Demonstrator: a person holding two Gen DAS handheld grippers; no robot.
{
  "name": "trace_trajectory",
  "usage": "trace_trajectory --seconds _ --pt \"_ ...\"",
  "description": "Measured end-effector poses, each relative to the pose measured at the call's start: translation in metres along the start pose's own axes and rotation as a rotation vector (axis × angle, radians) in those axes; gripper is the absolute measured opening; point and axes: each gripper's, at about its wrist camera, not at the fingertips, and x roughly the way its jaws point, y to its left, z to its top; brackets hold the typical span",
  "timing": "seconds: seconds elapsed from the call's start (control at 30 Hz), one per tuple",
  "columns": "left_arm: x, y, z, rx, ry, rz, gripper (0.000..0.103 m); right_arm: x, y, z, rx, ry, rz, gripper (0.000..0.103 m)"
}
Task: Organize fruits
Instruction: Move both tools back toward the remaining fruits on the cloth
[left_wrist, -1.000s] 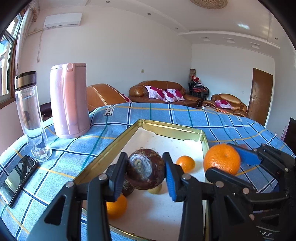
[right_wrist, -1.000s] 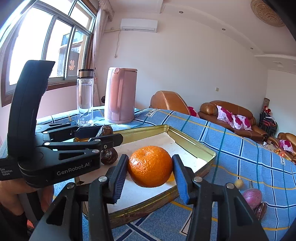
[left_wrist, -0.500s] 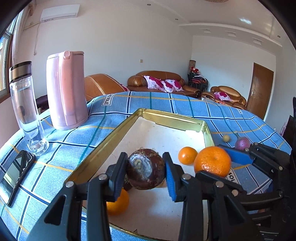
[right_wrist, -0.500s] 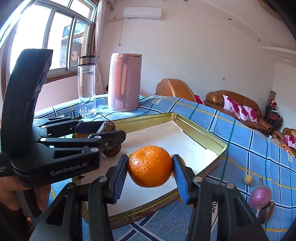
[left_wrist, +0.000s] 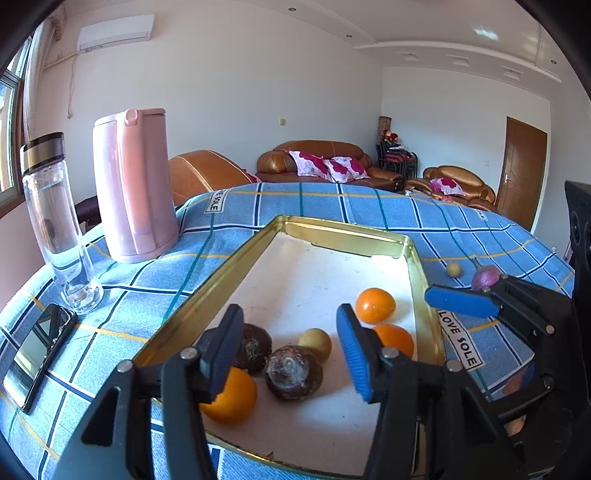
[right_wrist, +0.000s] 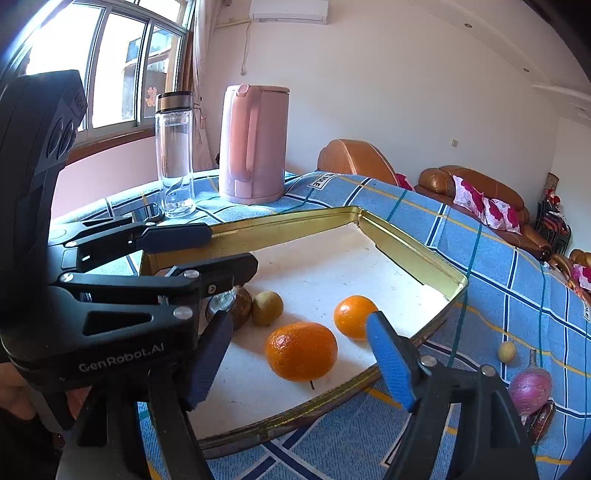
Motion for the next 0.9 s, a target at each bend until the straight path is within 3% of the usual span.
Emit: trace_trajectory --seconds 0.13,0.4,0.77,0.9 --pt "-0.008 0.001 -0.001 -0.032 -0.033 -0.018 0.076 -0.015 -0.006 -0.003 0.022 -0.048 -0.034 0.078" --pt "-0.021 -0.023 0.000 0.004 -0.074 -0.050 0.084 -0.068 -0.053 -0.029 0.112 -0.115 -0.152 0.078" --pt "-0.029 -0.073 0.002 0.074 -0.096 -0.118 0.094 -0.164 -0.166 -0.099 0.288 -0.025 -0.530 0.079" --pt "-0.027 -0.093 0.004 0.103 -0.083 -0.147 0.096 -0.186 -0.197 -0.121 0.372 0.016 -0.584 0.079"
